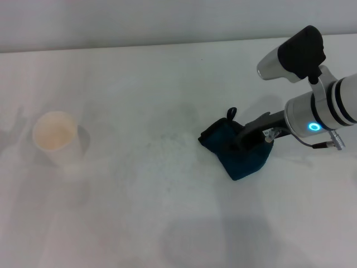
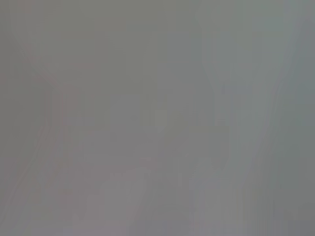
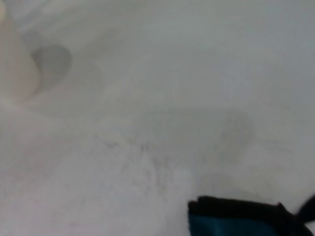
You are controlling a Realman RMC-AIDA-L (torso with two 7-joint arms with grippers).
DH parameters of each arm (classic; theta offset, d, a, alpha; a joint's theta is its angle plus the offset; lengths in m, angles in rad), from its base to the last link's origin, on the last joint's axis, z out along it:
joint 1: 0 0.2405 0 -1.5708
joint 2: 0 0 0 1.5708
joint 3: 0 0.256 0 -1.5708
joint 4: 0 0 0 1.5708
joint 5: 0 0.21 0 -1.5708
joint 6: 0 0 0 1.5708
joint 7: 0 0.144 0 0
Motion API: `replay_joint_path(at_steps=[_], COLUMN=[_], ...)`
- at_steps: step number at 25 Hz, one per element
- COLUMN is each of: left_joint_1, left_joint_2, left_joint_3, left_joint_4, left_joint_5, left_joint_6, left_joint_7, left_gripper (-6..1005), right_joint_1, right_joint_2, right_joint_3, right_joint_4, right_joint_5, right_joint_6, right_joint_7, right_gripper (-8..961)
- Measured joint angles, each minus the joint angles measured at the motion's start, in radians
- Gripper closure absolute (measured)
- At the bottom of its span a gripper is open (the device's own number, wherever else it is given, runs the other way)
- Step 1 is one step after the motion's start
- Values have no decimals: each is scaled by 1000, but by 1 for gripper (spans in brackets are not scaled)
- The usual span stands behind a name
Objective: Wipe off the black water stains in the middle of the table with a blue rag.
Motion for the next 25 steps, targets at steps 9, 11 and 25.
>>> replay_joint_path(at_steps=[9, 11, 25], left_joint_1=[2, -2, 6], left_joint_2=[0, 0, -3], left_joint_3=[4, 10, 20], left_joint_4=[-3, -6, -19], left_joint_5=[8, 22, 86], left_joint_6=[2, 2, 1], left_joint_7=[0, 2, 1], left_gripper=[112, 111, 112], right_joint_1=[-15, -6, -32], right_joint_2=[-5, -6, 1], right_joint_3=[231, 343, 1009], right_joint_4=[57, 148, 910], right_joint_5=[309, 481, 1184], right_joint_6=[24, 81, 264], right_joint_7=[-276, -415, -1717], right_gripper=[444, 367, 84])
